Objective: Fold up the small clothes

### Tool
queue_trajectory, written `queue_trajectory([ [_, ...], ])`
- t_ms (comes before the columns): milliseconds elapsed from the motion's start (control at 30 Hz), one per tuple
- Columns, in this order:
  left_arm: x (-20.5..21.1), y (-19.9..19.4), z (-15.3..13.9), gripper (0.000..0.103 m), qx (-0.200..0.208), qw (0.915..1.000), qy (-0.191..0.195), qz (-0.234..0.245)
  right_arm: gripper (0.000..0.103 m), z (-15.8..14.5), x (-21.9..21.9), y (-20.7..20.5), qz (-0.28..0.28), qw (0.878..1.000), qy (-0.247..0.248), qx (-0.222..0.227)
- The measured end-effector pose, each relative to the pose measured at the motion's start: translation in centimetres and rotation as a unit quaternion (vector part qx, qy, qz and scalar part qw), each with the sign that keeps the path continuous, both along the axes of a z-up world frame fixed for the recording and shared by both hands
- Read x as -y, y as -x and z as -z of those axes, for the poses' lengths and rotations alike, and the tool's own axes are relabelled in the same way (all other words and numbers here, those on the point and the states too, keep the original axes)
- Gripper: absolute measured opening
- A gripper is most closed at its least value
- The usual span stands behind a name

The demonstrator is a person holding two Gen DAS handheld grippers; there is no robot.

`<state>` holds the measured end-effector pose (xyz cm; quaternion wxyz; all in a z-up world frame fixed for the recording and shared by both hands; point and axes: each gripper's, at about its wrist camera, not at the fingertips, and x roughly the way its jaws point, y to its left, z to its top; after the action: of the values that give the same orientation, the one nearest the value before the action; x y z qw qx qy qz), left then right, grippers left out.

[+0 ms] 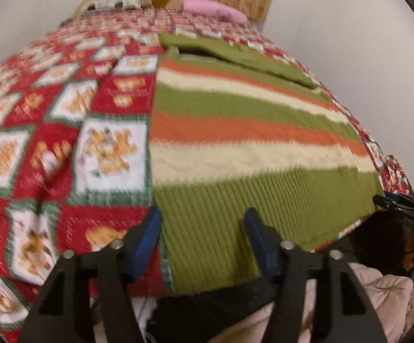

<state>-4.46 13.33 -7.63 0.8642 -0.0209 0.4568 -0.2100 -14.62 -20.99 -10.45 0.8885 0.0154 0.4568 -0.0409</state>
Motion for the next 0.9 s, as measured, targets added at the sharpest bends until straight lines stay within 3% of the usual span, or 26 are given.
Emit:
queue_trajectory([
  [100,0.3,0.3,0.0,0.06,0.002,1.0,-0.004,0.002,0.027,0.0,0.0,0.0,-0.002,1.0,-0.003,0.0],
  [133,0.3,0.3,0.0,0.053,0.001,1.0,-0.006,-0.001,0.023,-0.1,0.2,-0.1,0.0,1.0,-0.009,0.0],
  [167,0.3,0.2,-0.1,0.04,0.001,0.9999,-0.011,-0.006,0.013,-0.1,0.3,-0.1,0.0,1.0,-0.018,-0.001],
  [200,0.2,0.2,-0.1,0.031,0.001,0.9998,-0.015,-0.011,0.011,-0.1,0.7,-0.1,0.005,0.999,-0.036,-0.001],
  [233,0.0,-0.1,0.0,0.012,-0.006,0.9998,-0.014,-0.016,0.01,-0.1,1.0,-0.1,0.01,0.999,-0.048,-0.001],
  [367,-0.8,-1.0,-0.7,0.011,-0.037,0.9986,0.032,-0.019,0.008,-0.8,1.9,-0.1,0.017,0.995,-0.097,-0.004],
  [567,1.4,-3.1,-5.3,0.006,0.024,0.999,0.035,0.013,0.008,-5.0,2.8,-1.6,-0.004,0.984,-0.173,0.042],
  [700,2.3,-6.7,-7.5,0.006,0.042,0.9979,0.048,0.012,0.008,-7.9,4.1,-5.3,-0.009,0.974,-0.212,0.077],
  [767,2.8,-8.9,-8.5,0.006,0.062,0.9976,0.031,0.003,0.008,-9.1,4.7,-7.7,-0.007,0.973,-0.213,0.091],
  [900,2.4,-11.7,-10.1,0.007,0.081,0.9964,0.028,0.0,0.007,-9.6,6.9,-13.3,0.025,0.968,-0.229,0.102],
])
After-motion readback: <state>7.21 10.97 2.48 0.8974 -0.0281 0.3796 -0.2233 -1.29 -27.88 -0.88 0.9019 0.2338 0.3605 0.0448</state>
